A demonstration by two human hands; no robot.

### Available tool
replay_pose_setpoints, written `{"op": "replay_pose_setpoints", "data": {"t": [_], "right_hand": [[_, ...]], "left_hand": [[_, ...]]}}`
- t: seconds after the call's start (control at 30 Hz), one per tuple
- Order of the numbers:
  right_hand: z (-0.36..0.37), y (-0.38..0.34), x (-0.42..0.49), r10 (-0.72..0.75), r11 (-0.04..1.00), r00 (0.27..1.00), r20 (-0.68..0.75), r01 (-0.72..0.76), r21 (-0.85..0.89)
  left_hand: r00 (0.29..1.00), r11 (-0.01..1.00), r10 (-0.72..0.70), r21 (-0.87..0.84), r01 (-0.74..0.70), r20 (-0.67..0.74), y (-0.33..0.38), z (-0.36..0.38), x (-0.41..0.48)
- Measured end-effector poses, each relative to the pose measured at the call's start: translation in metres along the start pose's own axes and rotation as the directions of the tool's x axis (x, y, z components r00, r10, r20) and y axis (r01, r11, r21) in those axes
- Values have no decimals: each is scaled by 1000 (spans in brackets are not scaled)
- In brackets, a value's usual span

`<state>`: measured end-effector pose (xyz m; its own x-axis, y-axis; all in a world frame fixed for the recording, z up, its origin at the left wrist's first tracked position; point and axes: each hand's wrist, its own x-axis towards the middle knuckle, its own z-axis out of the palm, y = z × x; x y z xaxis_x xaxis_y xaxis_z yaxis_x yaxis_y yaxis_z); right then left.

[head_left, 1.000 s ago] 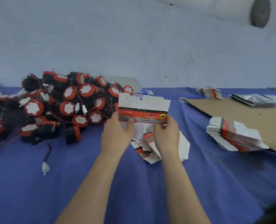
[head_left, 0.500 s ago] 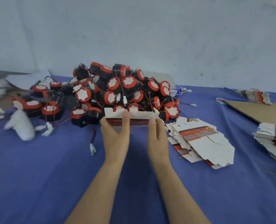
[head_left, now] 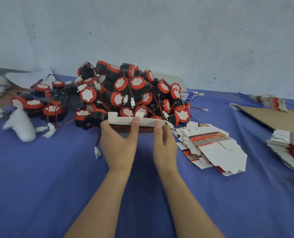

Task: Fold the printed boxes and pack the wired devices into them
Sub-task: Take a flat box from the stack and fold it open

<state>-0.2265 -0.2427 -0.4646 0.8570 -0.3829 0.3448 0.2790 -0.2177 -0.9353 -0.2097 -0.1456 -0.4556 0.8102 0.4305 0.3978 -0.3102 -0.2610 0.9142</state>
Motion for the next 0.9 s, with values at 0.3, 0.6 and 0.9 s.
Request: {"op": "replay_pose_setpoints", "data": {"t": [0.3,0.6,0.9], "right_hand": [[-2,1,4,31,999,999,-23,-31,27],[0,-7,-2,-61,997,994,94,57,43],[6,-15,-11,-213,972,968,131,223,-69]], "left_hand": [[952,953,265,109,-283,157,-5,5,-9],[986,987,160,-12,-159,44,2,5,-6],[959,873,-285,-413,259,-1,8,-2,12]]}}
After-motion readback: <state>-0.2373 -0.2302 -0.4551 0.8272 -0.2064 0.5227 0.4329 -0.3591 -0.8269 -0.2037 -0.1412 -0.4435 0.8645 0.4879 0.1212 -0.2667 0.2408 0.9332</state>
